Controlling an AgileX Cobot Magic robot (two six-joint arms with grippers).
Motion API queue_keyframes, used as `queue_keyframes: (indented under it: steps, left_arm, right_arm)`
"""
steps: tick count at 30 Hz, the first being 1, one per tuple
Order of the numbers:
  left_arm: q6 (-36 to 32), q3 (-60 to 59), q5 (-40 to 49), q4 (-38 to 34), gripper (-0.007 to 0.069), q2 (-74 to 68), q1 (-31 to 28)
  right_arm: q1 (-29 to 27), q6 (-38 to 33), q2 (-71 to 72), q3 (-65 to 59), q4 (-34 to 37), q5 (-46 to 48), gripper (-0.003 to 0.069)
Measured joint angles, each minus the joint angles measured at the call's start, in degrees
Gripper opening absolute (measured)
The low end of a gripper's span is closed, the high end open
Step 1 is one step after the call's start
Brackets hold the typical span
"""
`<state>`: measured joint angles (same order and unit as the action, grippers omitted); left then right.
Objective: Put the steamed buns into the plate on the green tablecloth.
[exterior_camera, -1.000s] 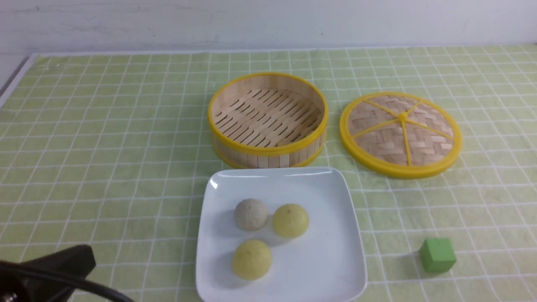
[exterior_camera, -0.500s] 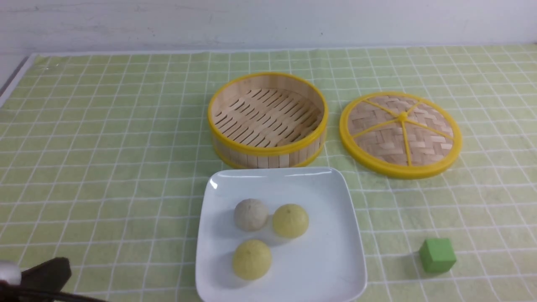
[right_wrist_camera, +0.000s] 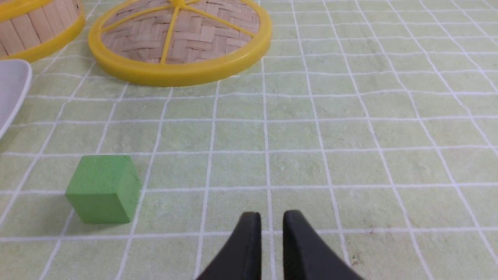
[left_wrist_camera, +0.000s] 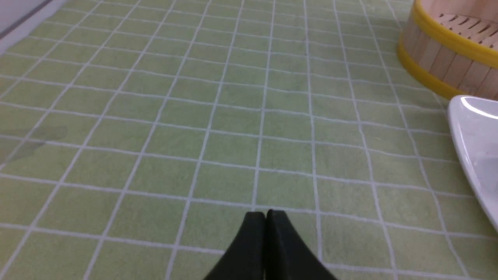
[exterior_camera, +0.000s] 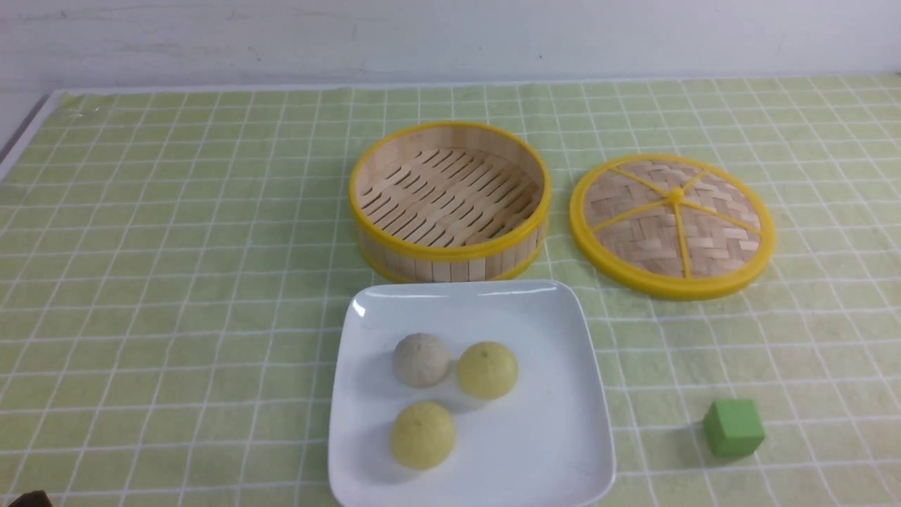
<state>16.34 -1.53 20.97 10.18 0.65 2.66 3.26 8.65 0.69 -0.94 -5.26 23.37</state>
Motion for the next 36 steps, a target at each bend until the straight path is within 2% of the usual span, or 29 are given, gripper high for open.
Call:
queue_keyframes:
  steps: [6, 36]
  left_arm:
    - [-2.7, 0.1, 0.3, -1.1, 0.0018, 0.0, -1.2]
    - [-3.0, 0.1, 0.3, -0.2, 0.0041, 0.0, -1.2]
  right_arm:
    - [0.0, 0.0, 0.0, 0.0, 0.0, 0.0, 0.0122]
    - [0.0, 0.0, 0.0, 0.0, 0.0, 0.0, 0.0154]
